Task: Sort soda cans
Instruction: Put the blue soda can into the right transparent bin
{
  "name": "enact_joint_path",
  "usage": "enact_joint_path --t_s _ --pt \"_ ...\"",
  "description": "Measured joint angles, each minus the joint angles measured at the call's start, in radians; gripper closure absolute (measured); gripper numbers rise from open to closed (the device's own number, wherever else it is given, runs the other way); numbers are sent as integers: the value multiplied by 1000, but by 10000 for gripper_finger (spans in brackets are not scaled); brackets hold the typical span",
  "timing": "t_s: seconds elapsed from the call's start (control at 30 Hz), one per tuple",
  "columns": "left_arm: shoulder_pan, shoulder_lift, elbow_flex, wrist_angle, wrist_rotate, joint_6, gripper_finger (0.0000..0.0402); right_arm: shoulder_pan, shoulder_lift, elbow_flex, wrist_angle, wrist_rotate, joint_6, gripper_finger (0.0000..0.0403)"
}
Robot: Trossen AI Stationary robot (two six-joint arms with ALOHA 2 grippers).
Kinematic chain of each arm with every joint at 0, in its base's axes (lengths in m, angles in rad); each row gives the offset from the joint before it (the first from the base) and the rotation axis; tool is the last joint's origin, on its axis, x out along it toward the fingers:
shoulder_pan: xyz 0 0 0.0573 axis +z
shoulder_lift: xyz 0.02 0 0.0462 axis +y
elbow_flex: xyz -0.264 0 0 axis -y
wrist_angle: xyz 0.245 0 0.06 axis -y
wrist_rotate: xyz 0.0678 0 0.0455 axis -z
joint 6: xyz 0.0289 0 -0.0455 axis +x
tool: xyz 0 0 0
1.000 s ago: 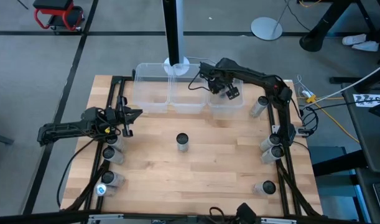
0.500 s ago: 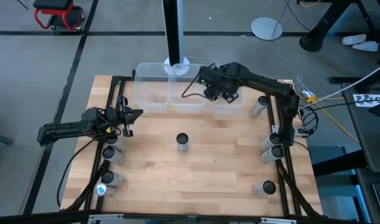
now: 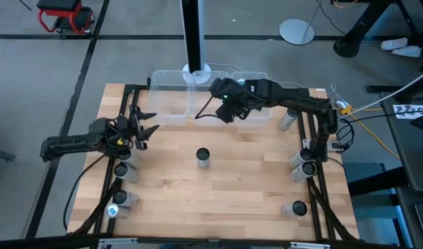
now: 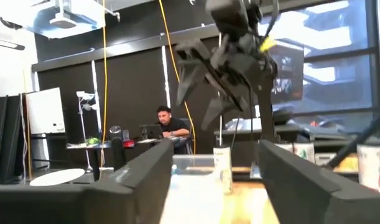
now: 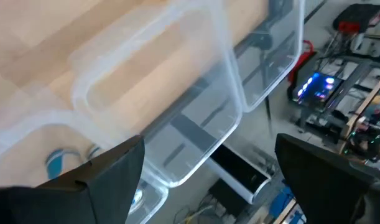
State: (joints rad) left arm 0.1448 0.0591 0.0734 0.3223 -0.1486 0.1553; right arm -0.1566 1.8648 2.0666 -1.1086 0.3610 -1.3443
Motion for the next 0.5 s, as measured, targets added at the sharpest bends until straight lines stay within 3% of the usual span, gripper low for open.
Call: enact_joint_path --t_s 0.2,0.5 --pt "0 155 170 -83 -20 -45 127 0 0 0 -1 -14 -15 45" --pt "-75 557 591 -407 -13 -143 138 54 -26 0 -77 2 64 45"
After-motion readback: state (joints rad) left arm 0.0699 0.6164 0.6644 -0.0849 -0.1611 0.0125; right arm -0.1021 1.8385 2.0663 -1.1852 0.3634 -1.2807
